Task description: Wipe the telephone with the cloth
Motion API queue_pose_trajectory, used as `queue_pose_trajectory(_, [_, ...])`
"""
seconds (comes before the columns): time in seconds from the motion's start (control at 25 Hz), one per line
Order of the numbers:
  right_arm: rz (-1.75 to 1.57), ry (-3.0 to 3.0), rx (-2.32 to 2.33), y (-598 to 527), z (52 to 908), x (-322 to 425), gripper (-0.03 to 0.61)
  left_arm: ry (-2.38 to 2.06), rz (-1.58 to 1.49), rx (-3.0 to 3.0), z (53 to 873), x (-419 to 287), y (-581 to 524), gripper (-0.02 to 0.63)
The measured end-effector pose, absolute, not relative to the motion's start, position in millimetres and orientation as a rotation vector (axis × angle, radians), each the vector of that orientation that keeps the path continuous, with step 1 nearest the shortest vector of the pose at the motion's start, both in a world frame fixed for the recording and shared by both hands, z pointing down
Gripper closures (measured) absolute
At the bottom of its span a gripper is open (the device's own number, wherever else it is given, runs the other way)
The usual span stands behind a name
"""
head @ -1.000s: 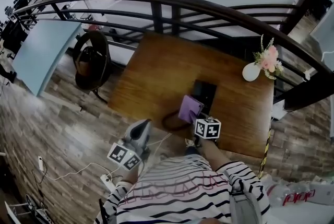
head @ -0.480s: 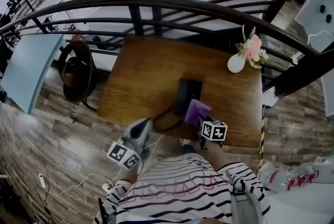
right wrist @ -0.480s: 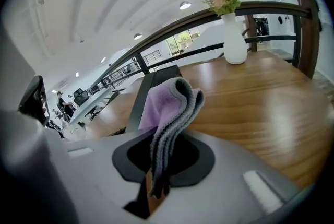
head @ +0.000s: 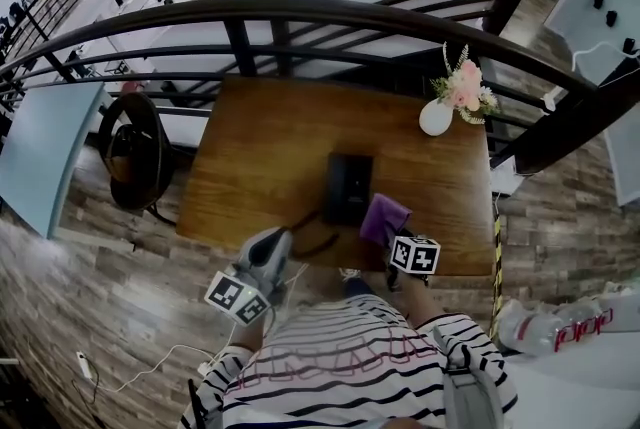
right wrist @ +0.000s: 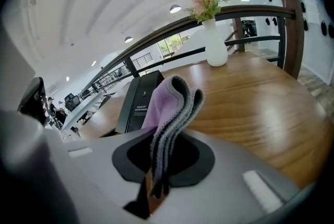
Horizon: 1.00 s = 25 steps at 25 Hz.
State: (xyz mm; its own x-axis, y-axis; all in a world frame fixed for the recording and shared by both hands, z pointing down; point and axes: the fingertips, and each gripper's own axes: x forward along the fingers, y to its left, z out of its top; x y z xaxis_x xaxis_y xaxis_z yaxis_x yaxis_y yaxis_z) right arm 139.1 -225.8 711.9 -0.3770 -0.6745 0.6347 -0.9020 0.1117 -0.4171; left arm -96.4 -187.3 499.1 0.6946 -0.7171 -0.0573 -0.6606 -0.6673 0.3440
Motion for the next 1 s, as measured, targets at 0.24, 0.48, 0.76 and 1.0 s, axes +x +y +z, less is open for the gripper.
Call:
queue_pose_trajectory(0.24, [1.146, -2.27, 1.487, -229, 669, 115, 0.54, -1.104, -0.277, 2.61, 496, -97, -188, 0.611])
queue_pose_trajectory(0.48, [1.048, -2.506, 1.405, -233, 597, 77, 0.54, -1.125, -0.289, 2.614, 491, -103, -184, 0.611])
queue_pose_trajectory(0.76, [0.906, -2.706, 1.288, -217, 528, 47, 0.54, -1.15, -0.309, 2.61, 484, -107, -176, 0.612])
queue_pose_trajectory(1.0, [0.926, -2.788, 1.216, -196, 506, 30, 0.54, -1.172, -0.324, 2.614, 480, -116, -167, 0.612])
